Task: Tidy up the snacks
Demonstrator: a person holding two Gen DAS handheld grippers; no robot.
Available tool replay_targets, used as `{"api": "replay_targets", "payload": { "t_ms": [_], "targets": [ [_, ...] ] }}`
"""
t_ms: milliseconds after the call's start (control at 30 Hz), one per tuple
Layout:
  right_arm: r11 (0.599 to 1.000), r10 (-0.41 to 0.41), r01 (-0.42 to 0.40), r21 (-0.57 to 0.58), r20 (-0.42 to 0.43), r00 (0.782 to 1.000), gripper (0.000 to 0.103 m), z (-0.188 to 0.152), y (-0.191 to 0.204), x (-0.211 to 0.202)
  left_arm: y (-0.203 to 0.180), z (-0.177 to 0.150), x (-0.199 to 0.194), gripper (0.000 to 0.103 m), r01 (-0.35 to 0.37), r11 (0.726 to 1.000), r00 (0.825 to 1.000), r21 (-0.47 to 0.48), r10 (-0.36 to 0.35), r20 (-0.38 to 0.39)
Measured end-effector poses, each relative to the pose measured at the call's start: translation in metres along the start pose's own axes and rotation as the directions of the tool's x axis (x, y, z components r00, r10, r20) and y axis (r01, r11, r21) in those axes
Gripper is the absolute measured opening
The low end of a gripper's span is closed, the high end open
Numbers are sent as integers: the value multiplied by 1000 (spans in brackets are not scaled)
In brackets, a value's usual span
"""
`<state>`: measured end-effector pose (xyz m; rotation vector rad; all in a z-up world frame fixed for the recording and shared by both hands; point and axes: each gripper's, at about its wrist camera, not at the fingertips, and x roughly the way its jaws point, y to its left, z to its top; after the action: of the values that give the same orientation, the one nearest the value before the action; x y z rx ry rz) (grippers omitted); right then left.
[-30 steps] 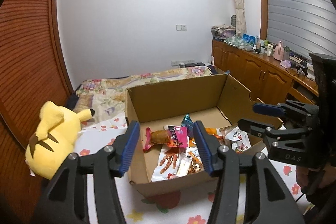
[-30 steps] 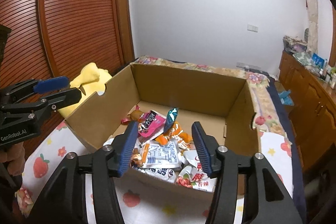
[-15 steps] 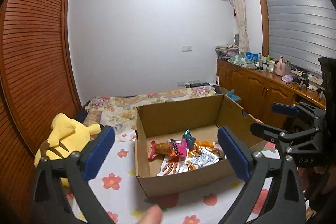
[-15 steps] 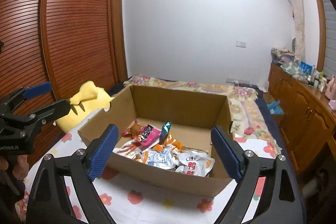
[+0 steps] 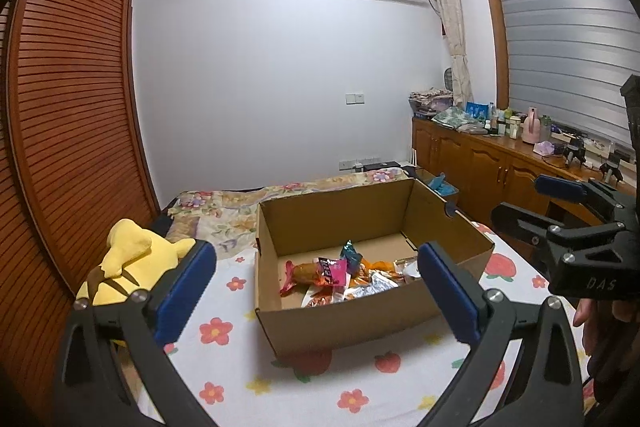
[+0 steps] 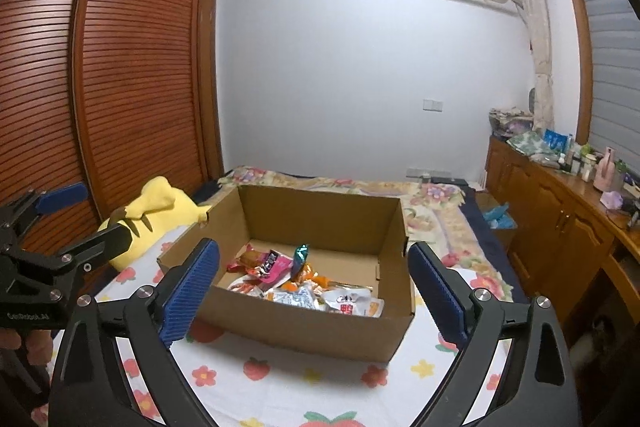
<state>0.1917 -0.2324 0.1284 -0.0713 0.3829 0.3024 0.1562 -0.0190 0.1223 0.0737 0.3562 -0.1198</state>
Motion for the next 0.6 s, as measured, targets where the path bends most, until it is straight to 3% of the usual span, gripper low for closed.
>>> {"api": "replay_targets", "payload": {
  "t_ms": [600],
  "targets": [
    [999,-18,17,38,28,999,97,-31,4,-47,-4,-31,-37,102,-11,999,1000,-50,9,-23]
  ]
}}
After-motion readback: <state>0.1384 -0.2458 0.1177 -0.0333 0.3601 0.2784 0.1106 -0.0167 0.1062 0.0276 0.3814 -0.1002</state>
